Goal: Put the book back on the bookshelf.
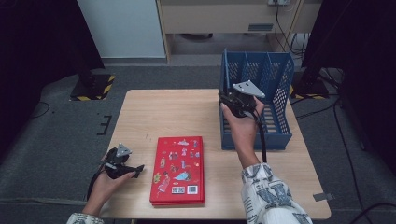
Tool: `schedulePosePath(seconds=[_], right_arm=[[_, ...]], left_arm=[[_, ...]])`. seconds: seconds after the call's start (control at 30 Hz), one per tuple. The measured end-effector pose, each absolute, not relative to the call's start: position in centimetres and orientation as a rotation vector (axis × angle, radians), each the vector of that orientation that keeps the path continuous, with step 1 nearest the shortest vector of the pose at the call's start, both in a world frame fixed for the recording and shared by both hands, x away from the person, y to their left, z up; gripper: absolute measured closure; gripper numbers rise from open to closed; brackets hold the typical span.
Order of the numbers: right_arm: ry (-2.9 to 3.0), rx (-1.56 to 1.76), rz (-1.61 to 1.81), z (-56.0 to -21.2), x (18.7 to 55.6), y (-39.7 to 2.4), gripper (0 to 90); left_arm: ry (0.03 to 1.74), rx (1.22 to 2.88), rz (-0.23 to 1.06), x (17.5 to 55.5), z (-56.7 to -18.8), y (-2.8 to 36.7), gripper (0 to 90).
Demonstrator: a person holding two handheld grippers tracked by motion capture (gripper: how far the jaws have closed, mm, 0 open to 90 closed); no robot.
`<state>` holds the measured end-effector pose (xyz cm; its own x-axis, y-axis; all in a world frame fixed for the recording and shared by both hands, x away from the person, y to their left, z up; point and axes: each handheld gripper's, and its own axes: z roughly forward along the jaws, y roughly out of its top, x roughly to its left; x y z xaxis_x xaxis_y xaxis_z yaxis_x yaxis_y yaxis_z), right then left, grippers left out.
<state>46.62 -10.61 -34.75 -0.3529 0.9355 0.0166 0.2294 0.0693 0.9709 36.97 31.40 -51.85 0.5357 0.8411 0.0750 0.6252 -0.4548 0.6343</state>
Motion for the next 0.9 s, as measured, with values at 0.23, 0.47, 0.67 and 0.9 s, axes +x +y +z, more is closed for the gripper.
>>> schedulePosePath(seconds=[0.23, 0.47, 0.67, 0.9], right_arm=[[1.694, 1.156, 1.367, -34.9, 46.2, -10.9, 25.8], [1.719, 1.140, 1.424, -35.1, 45.2, -11.5, 18.9], [1.750, 1.132, 1.454, -35.3, 44.3, -11.9, 14.7], [1.790, 1.110, 1.487, -35.6, 43.2, -11.9, 11.4]], left_arm=[[1.184, 2.228, 0.519, 37.0, -51.9, 31.4, 4.9], [1.182, 2.226, 0.519, 37.0, -51.8, 31.4, 4.8], [1.181, 2.226, 0.518, 37.0, -51.8, 31.3, 4.7], [1.182, 2.226, 0.516, 37.0, -51.8, 31.3, 4.4]])
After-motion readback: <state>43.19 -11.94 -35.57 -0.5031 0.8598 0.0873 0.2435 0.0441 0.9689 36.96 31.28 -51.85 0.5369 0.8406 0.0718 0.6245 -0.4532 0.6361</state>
